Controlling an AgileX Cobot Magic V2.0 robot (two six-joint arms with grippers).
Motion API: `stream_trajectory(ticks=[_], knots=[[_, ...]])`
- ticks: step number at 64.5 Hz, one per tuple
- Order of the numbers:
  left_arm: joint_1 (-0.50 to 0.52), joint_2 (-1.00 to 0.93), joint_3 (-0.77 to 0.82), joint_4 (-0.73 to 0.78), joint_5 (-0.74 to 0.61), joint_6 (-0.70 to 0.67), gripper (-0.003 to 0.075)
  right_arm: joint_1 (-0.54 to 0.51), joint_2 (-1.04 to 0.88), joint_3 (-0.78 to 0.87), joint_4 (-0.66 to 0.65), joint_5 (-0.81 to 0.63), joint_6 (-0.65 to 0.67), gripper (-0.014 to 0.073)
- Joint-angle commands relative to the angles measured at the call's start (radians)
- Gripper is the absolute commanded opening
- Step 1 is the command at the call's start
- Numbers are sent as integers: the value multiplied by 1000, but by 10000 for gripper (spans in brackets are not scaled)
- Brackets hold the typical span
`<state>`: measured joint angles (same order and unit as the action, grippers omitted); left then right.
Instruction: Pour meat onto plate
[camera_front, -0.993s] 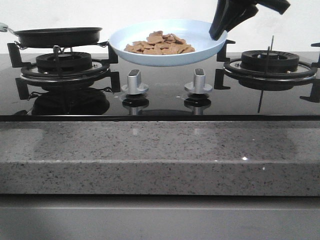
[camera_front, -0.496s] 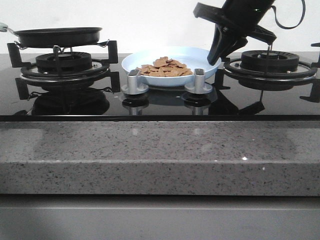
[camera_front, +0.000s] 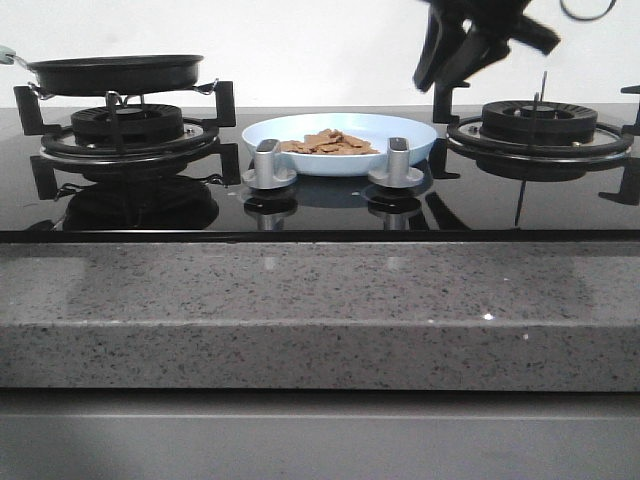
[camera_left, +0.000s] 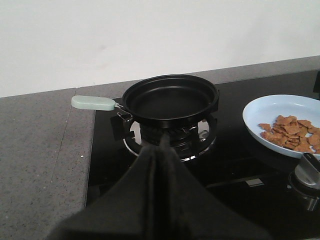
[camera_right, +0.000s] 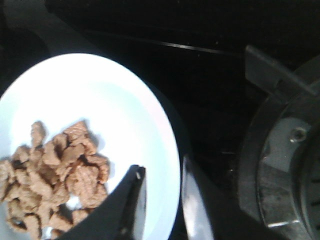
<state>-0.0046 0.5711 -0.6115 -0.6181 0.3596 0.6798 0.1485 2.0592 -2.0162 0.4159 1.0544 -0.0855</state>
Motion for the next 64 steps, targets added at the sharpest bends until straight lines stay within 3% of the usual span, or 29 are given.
stream_trajectory(ticks=[1, 7, 18, 31, 64], knots=[[-9, 3, -29, -23, -71, -8, -20, -12, -69, -76, 20, 27, -3, 90], [-9, 3, -29, -23, -71, -8, -20, -13, -69, -97, 17, 61, -3, -79], [-9, 3, -29, -23, -71, -8, -20, -13, -92, -95, 10, 62, -3, -60], [-9, 3, -29, -23, -71, -8, -20, -9, -253, 11, -114, -4, -3, -60], [-9, 3, -29, -23, -71, -8, -20, -9, -1000, 987, -250, -584, -56, -60]])
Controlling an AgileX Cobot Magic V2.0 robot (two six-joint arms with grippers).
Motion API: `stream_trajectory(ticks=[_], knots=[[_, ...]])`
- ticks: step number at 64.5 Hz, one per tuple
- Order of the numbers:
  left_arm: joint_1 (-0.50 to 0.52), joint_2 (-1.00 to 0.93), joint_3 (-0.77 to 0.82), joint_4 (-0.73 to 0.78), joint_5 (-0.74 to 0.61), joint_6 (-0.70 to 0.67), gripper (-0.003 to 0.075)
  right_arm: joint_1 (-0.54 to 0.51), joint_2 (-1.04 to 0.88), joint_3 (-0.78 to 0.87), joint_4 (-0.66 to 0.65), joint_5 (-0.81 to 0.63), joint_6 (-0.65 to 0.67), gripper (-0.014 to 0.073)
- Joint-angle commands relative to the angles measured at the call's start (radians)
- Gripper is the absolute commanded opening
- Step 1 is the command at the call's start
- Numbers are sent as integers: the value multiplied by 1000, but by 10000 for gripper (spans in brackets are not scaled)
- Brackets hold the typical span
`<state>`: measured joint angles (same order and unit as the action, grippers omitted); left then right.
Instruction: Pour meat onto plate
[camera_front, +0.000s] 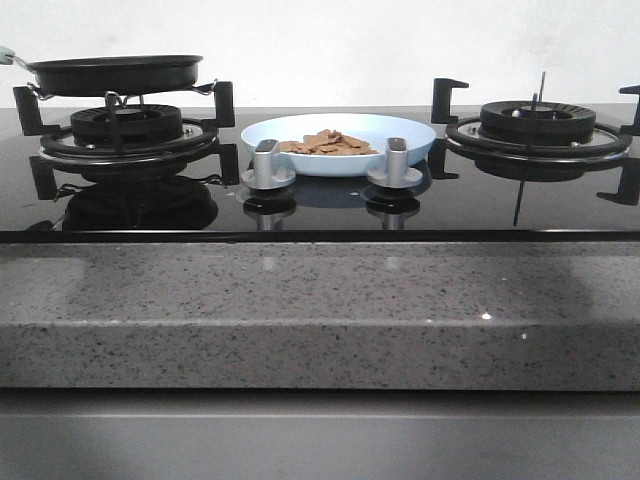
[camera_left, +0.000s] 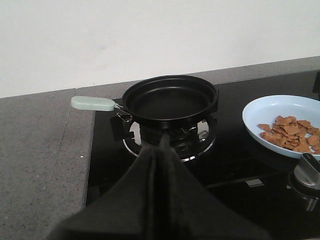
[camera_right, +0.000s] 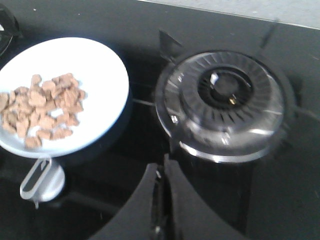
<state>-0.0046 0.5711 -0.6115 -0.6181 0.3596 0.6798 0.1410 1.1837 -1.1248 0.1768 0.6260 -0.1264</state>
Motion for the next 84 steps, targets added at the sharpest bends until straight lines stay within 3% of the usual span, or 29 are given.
stream_trajectory(ticks=[1, 17, 28, 84], knots=[[-9, 3, -29, -23, -71, -8, -20, -2, -157, 120, -11, -167, -15, -60], [-9, 3, -27, -23, -71, -8, -20, -2, -541, 500, -11, -325, -15, -60], [-9, 3, -27, -23, -70, -8, -20, -2, -706, 629, -11, -353, -15, -60], [-9, 3, -27, -26, -70, -8, -20, -2, -740, 640, -10, -362, -15, -60]])
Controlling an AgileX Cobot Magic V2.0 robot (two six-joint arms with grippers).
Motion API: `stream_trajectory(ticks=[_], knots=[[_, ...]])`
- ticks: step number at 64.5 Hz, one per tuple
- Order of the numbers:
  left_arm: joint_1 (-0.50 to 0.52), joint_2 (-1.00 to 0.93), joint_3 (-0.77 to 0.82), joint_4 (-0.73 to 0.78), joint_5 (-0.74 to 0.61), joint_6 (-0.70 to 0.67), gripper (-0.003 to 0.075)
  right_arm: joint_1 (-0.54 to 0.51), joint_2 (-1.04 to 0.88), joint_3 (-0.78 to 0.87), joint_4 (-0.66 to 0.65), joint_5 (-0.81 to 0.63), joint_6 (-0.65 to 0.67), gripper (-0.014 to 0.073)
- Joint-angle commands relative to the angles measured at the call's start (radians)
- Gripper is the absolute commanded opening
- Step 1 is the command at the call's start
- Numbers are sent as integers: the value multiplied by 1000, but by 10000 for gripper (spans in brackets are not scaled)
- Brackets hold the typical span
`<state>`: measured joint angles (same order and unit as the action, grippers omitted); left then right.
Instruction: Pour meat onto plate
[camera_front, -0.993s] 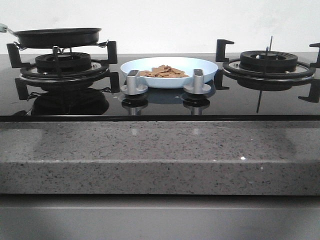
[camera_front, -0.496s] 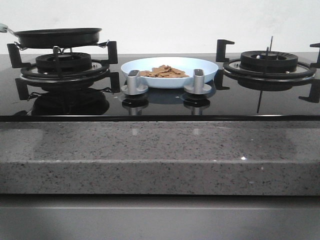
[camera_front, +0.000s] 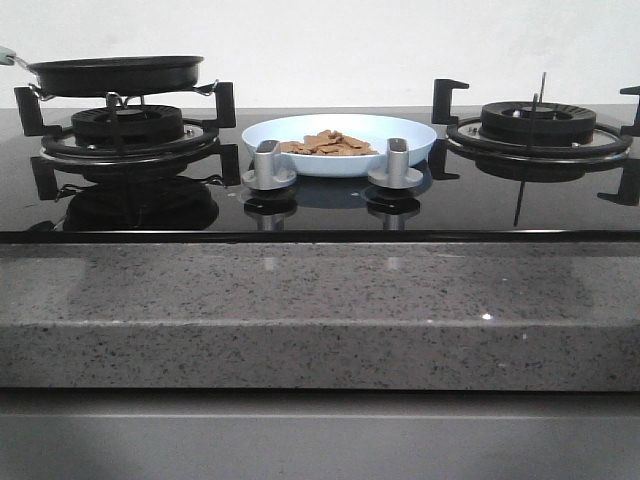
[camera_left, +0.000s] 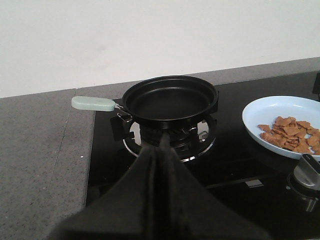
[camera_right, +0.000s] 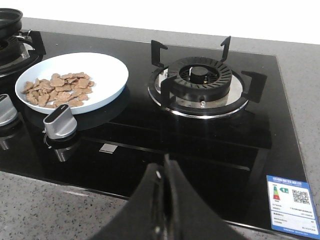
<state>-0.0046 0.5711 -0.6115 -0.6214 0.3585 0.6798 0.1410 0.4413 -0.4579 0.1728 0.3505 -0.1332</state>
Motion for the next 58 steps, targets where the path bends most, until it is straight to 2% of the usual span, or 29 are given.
stream_trajectory(ticks=[1, 12, 15, 19, 24, 28, 37, 50, 58], knots=[[-9, 3, -27, -21, -69, -8, -20, -2, 2, -27, -6, -87, -9, -60], [-9, -22, 20, 45, -115, -23, -20, -2, 2, -27, -6, -87, -9, -60], [-21, -42, 36, 138, -117, -106, -20, -2, 2, -27, -6, -87, -9, -60], [-51, -84, 59, 337, -115, -323, -20, -2, 2, -27, -6, -87, -9, -60], [-99, -138, 91, 551, -117, -528, -20, -2, 2, -27, -6, -87, -9, -60], [-145, -194, 139, 641, -136, -589, -20, -2, 2, -27, -6, -87, -9, -60], [-177, -352, 289, 642, -185, -589, -20, -2, 2, -27, -6, -87, -9, -60], [-121, -595, 473, 621, -194, -589, -20, -2, 2, -27, -6, -87, -9, -60], [-74, -591, 536, 600, -206, -589, -20, -2, 4, -27, -6, -87, -9, -60]])
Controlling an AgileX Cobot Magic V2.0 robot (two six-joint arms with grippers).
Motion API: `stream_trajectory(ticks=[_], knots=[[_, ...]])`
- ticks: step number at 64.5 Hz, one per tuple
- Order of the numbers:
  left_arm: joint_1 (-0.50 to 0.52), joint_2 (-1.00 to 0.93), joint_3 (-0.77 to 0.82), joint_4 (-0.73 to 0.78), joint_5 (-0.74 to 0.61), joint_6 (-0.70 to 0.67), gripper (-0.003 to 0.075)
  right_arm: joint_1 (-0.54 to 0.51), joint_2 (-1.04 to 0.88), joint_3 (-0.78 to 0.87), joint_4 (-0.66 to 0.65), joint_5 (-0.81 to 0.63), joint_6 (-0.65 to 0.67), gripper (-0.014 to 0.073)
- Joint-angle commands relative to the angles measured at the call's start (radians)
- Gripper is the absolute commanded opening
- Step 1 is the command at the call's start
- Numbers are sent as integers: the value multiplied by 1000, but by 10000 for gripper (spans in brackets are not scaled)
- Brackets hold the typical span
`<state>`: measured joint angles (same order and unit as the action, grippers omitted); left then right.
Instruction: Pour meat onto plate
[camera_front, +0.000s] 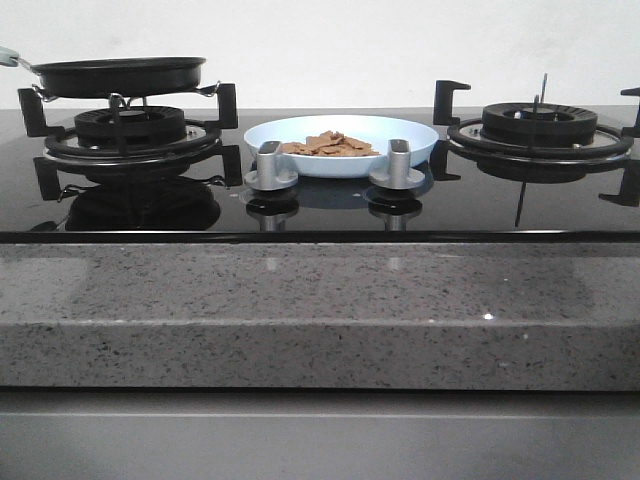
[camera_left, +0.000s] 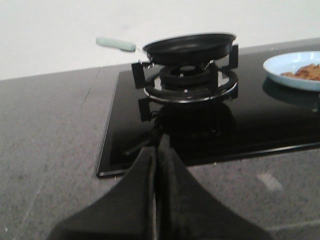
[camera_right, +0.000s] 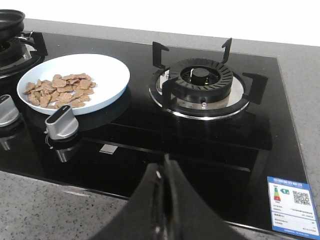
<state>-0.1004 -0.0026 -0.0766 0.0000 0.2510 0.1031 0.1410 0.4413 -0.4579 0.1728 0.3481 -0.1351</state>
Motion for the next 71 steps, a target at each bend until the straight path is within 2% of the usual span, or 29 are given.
stream_trajectory(ticks=[1, 11, 14, 71], knots=[[27, -20, 9, -21, -99, -12, -20, -2, 4, -27, -6, -84, -7, -60], [79, -20, 87, -77, -208, -12, -20, -2, 4, -27, -6, -85, -7, -60], [88, -20, 85, -79, -171, -12, -20, -2, 4, -27, -6, -85, -7, -60], [93, -17, 85, -81, -171, -12, -20, -2, 4, -24, -2, -90, -7, -60]])
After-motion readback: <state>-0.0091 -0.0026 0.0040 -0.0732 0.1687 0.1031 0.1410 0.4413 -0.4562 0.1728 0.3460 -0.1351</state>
